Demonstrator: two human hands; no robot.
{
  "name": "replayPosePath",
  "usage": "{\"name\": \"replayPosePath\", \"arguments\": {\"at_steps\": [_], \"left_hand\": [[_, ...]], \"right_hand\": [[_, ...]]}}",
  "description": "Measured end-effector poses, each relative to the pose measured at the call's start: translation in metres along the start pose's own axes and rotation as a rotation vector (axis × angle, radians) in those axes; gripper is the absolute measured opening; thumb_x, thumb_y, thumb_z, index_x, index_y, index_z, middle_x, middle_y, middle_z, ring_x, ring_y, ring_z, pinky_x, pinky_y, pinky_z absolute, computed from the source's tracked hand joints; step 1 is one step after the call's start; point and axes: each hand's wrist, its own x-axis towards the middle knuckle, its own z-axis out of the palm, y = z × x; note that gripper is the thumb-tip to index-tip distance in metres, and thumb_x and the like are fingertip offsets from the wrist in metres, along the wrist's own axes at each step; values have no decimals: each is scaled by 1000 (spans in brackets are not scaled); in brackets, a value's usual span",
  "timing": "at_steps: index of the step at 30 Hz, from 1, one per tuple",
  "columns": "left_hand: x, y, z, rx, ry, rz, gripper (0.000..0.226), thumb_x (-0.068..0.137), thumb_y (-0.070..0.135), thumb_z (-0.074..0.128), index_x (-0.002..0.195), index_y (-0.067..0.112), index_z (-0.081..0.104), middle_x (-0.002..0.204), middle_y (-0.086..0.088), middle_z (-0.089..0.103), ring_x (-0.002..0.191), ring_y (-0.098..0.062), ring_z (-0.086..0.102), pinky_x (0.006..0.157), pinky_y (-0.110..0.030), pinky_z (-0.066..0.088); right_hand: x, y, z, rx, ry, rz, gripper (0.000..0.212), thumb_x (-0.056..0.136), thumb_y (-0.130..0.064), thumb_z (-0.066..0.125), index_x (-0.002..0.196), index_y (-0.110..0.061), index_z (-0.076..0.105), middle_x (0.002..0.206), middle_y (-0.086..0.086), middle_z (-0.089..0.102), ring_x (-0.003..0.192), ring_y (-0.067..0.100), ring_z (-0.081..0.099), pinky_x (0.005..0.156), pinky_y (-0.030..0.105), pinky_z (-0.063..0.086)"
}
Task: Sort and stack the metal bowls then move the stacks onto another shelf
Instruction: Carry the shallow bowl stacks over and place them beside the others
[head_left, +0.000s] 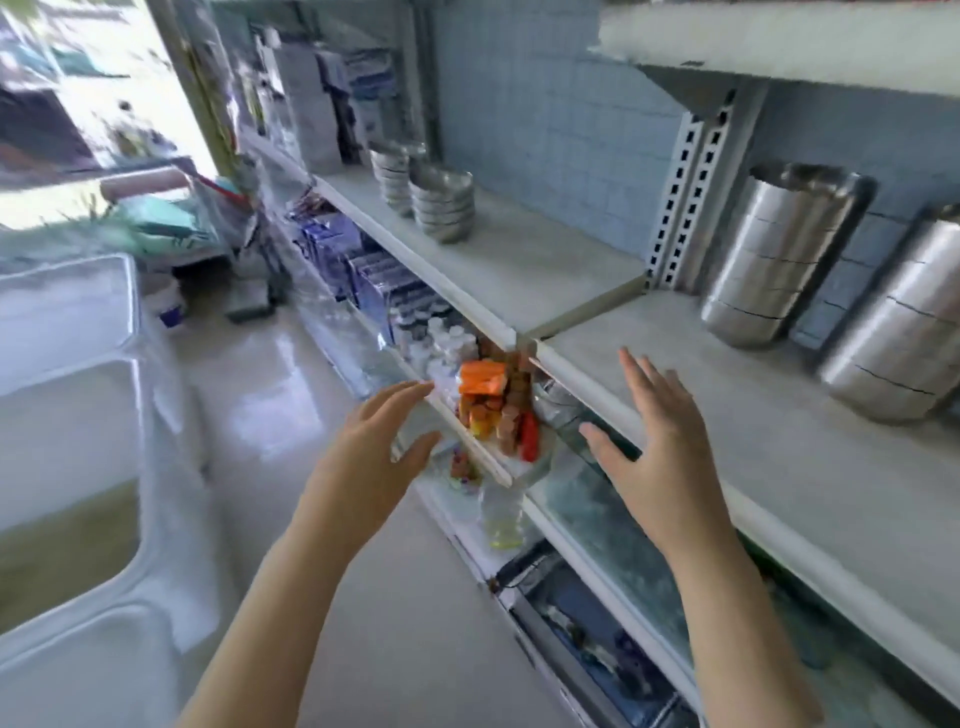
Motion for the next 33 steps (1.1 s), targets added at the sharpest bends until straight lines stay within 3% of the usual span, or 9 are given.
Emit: {"name": "replayPosePath", "arguments": {"at_steps": [2, 7, 11, 16, 21, 24, 26, 30, 33], "left_hand": [[-3, -31, -19, -11, 31, -59, 48, 89, 30, 64, 135, 31, 50, 139, 12, 50, 126, -10, 48, 105, -23, 35], [13, -98, -39, -2, 134, -145, 52, 88, 32, 63, 137, 26, 50, 130, 23, 44, 117, 10, 39, 100, -8, 26], [54, -144, -33, -13, 165, -193, 54, 86, 36, 60, 137, 22, 51, 131, 17, 49, 120, -1, 46, 102, -18, 32], [149, -202, -25, -19, 122, -214, 54, 88, 30, 64, 139, 27, 47, 131, 23, 43, 124, -6, 47, 102, -18, 32], [269, -252, -31, -49, 126, -264, 56, 89, 31, 63, 141, 28, 44, 139, 15, 46, 130, -11, 45, 103, -16, 28], [322, -277, -31, -80, 168, -277, 56, 89, 30, 63, 141, 27, 44, 141, 8, 48, 129, -10, 45, 103, -15, 29], [351, -290, -29, -131, 168, -283, 56, 89, 29, 64, 141, 27, 44, 140, 7, 49, 125, -14, 49, 104, -24, 37], [424, -321, -20, -198, 123, -255, 60, 89, 27, 65, 144, 27, 40, 141, 4, 48, 126, -16, 48, 105, -31, 40], [491, -343, -7, -269, 47, -160, 67, 87, 29, 66, 146, 26, 35, 147, 4, 42, 134, -15, 41, 110, -38, 37]], "right_hand": [[17, -23, 30, 24, -62, -27, 77, 90, -38, 66, 155, -33, 24, 162, 0, 29, 153, 26, 14, 123, 45, 19], [70, -58, 94, -1, -135, -126, 79, 88, -36, 70, 155, -24, 30, 159, 1, 35, 151, 25, 22, 121, 36, 19], [125, -65, 144, 4, -204, -143, 78, 88, -43, 64, 156, -29, 27, 160, -6, 30, 153, 17, 16, 120, 34, 17], [225, -67, 208, 10, -216, -165, 76, 89, -36, 68, 155, -28, 30, 161, -4, 31, 152, 17, 20, 117, 28, 17], [344, -79, 254, 82, -188, -191, 72, 90, -32, 70, 154, -27, 35, 159, -3, 35, 149, 14, 28, 117, 24, 21], [400, -91, 278, 124, -177, -213, 67, 91, -30, 69, 152, -27, 39, 157, -9, 37, 141, -5, 32, 113, 7, 23], [426, -98, 293, 208, -196, -158, 66, 92, -30, 68, 151, -31, 38, 154, -15, 35, 131, -21, 31, 105, -3, 21], [469, -104, 329, 338, -204, -59, 65, 94, -38, 63, 151, -43, 32, 157, -28, 25, 148, 1, 25, 122, 34, 27], [493, -108, 353, 410, -130, 19, 62, 93, -51, 58, 148, -53, 29, 143, -50, 19, 148, 2, 27, 121, 35, 30]]}}
